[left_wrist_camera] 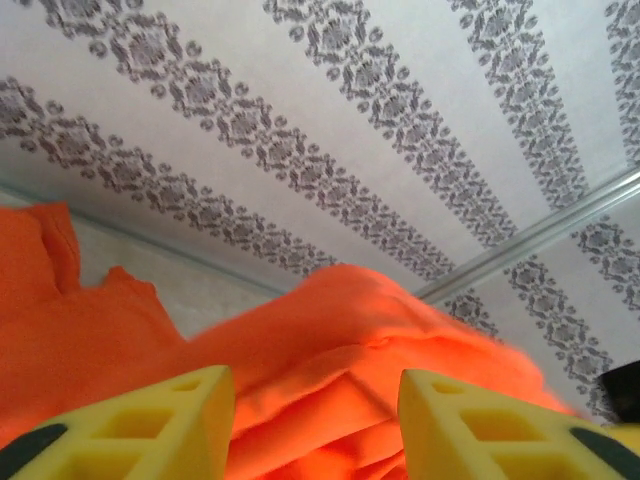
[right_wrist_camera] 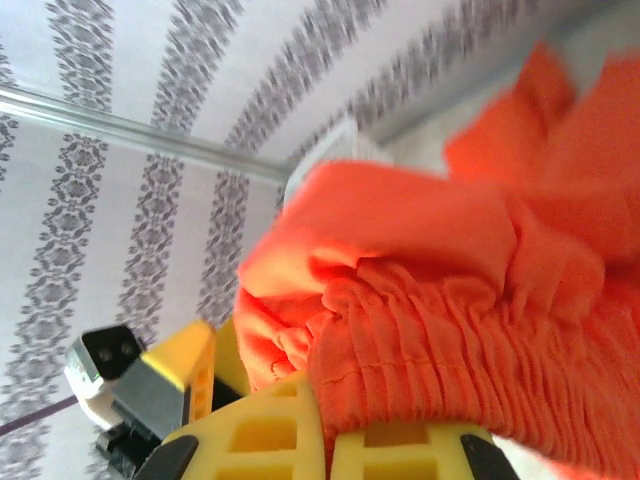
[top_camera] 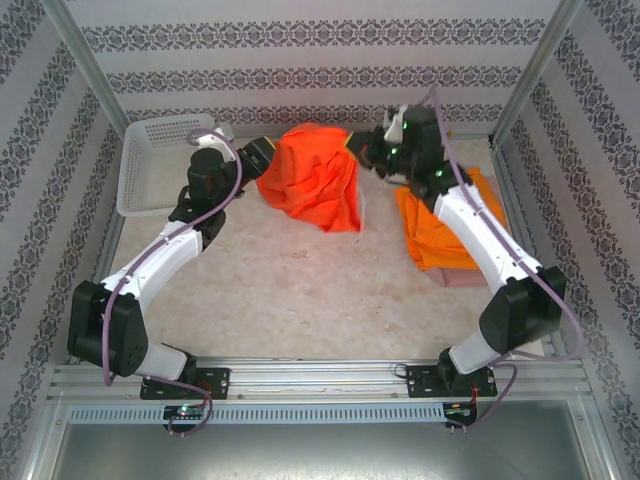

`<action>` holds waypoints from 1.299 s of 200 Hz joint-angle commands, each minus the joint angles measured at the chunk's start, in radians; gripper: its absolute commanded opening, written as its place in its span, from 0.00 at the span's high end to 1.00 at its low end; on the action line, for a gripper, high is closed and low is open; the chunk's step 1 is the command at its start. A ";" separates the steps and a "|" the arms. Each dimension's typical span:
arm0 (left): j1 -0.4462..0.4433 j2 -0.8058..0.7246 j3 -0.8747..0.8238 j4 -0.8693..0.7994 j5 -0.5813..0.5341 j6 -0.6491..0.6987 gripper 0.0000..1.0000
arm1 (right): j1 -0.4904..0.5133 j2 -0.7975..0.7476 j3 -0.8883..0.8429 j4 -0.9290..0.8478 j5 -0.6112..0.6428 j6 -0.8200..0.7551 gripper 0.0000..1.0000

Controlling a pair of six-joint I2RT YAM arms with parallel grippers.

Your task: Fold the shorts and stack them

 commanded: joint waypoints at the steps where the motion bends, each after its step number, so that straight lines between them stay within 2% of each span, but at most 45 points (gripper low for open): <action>1: 0.022 0.007 0.039 -0.002 0.028 0.021 0.43 | -0.013 0.102 0.272 -0.257 -0.027 -0.322 1.00; 22: 0.039 0.008 0.041 -0.009 0.026 0.023 0.39 | -0.008 0.178 0.461 -0.333 -0.065 -0.414 1.00; 39: 0.055 -0.003 0.024 -0.014 0.013 0.020 0.38 | 0.033 0.145 0.466 -0.361 -0.080 -0.547 1.00; 57: 0.066 -0.017 0.000 -0.015 0.001 0.026 0.34 | 0.095 0.029 0.306 -0.372 -0.048 -0.686 1.00; 82: 0.071 -0.019 -0.020 -0.028 -0.005 0.031 0.33 | 0.149 -0.179 -0.083 -0.352 0.032 -0.782 1.00; 103: 0.070 -0.008 -0.037 -0.037 0.005 0.025 0.33 | 0.129 -0.326 -0.354 -0.361 0.166 -0.740 1.00; 119: 0.071 0.014 -0.051 -0.043 0.019 0.003 0.34 | 0.060 -0.412 -0.503 -0.362 0.244 -0.659 1.00; 137: 0.063 0.055 -0.054 -0.062 0.048 -0.020 0.34 | -0.024 -0.459 -0.608 -0.344 0.277 -0.610 1.00; 167: 0.016 0.142 -0.006 -0.182 0.060 0.006 0.35 | -0.073 -0.444 -0.646 -0.360 0.341 -0.575 1.00; 187: -0.015 0.214 0.035 -0.248 0.069 0.004 0.35 | -0.084 -0.434 -0.664 -0.340 0.317 -0.543 1.00; 206: -0.036 0.292 0.078 -0.256 0.104 -0.026 0.34 | -0.087 -0.432 -0.675 -0.321 0.287 -0.510 1.00; 239: -0.091 0.435 0.204 -0.267 0.167 -0.041 0.27 | -0.091 -0.437 -0.681 -0.303 0.284 -0.486 1.00; 260: -0.116 0.529 0.273 -0.266 0.218 -0.074 0.29 | -0.096 -0.440 -0.679 -0.299 0.273 -0.479 1.00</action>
